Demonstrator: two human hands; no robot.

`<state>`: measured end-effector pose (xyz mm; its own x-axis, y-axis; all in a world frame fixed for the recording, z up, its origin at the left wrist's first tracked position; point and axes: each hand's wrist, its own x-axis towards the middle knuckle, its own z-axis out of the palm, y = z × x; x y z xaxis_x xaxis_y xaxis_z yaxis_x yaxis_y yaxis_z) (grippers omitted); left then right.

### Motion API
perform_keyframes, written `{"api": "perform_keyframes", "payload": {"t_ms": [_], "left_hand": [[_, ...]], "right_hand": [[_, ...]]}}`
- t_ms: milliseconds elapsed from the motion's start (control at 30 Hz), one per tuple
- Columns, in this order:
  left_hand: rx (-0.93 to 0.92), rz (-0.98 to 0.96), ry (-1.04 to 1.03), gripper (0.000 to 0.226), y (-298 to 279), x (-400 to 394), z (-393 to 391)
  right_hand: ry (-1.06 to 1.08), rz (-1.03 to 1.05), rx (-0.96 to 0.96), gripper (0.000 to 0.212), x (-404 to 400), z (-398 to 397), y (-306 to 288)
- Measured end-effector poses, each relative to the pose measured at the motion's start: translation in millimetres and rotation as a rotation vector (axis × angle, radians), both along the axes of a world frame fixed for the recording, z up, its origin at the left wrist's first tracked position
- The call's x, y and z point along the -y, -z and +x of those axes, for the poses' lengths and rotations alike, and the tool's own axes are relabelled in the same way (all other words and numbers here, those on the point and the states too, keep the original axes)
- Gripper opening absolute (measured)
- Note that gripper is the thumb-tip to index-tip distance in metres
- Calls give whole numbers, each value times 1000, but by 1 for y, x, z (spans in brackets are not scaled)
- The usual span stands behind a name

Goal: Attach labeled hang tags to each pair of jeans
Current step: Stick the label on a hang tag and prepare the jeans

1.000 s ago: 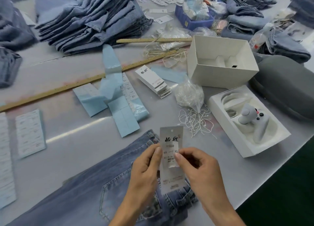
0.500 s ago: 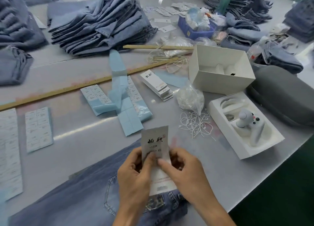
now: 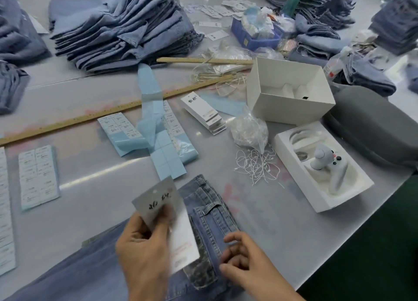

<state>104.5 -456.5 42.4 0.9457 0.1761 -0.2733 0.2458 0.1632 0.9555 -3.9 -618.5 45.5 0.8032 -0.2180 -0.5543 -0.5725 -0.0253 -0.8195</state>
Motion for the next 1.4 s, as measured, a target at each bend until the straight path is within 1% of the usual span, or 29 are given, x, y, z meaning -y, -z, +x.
{"api": "perform_keyframes", "payload": {"t_ms": [33, 67, 100, 167, 233, 267, 333, 400, 467, 533, 567, 633, 667, 733, 767, 800, 867, 933, 1000, 1067, 1133, 1200, 1300, 1400], "left_hand": [[-51, 35, 15, 18, 10, -4, 0], [-100, 82, 50, 18, 21, -6, -6], [-130, 126, 88, 15, 32, -6, -12], [-167, 195, 133, 10, 50, -6, -24], [-196, 243, 153, 21, 61, -6, -29], [-203, 233, 169, 24, 61, -5, -29], [-205, 208, 215, 24, 56, -4, -26], [-170, 247, 254, 24, 50, -5, -22], [-127, 304, 261, 27, 48, -11, -16], [-171, 314, 231, 35, 48, -15, -10], [-202, 280, 219, 32, 46, -16, -6], [-212, 157, 227, 17, 39, -16, -1], [-213, 109, 244, 13, 35, -16, 1], [-215, 71, 304, 14, 33, -16, 3], [-216, 65, 322, 15, 33, -16, 3], [-212, 59, 329, 17, 33, -16, 3], [-170, 86, 340, 23, 32, -17, 3], [-105, 122, 348, 27, 28, -16, 3], [-57, 133, 355, 21, 24, -15, 2], [-34, 129, 365, 24, 21, -13, 2], [-9, 115, 390, 28, 15, -11, 1], [49, 95, 418, 25, 7, -11, -2], [122, 93, 453, 26, -1, -15, -7], [152, 130, 508, 32, -1, -20, -12]], "right_hand": [[23, 13, 17, 37, 10, -1, 0], [62, 6, 50, 33, 22, 1, 0], [116, -50, 86, 30, 36, 7, 3], [236, -302, 142, 26, 64, 30, 20], [278, -580, 176, 23, 90, 61, 44], [249, -665, 177, 20, 102, 78, 58], [133, -772, 168, 17, 122, 111, 85], [32, -836, 133, 18, 137, 137, 108], [-24, -882, 104, 15, 146, 154, 125], [-17, -889, 89, 6, 149, 161, 135], [-12, -898, 80, 3, 150, 163, 139], [-44, -936, 49, 6, 151, 166, 142], [-73, -957, 31, 8, 150, 166, 141], [-83, -956, -4, 9, 145, 166, 132], [-58, -920, -6, 11, 140, 165, 124], [-28, -872, 20, 11, 134, 164, 113], [22, -739, 155, 6, 113, 156, 79], [52, -566, 313, 13, 84, 140, 36], [15, -402, 437, 15, 49, 117, -2], [-82, -337, 484, 13, 12, 97, -25], [-110, -383, 481, 13, -16, 87, -28], [-100, -479, 495, 12, -32, 84, -25], [-128, -671, 606, 6, -41, 85, -27], [-120, -764, 661, 7, -44, 88, -34]]}}
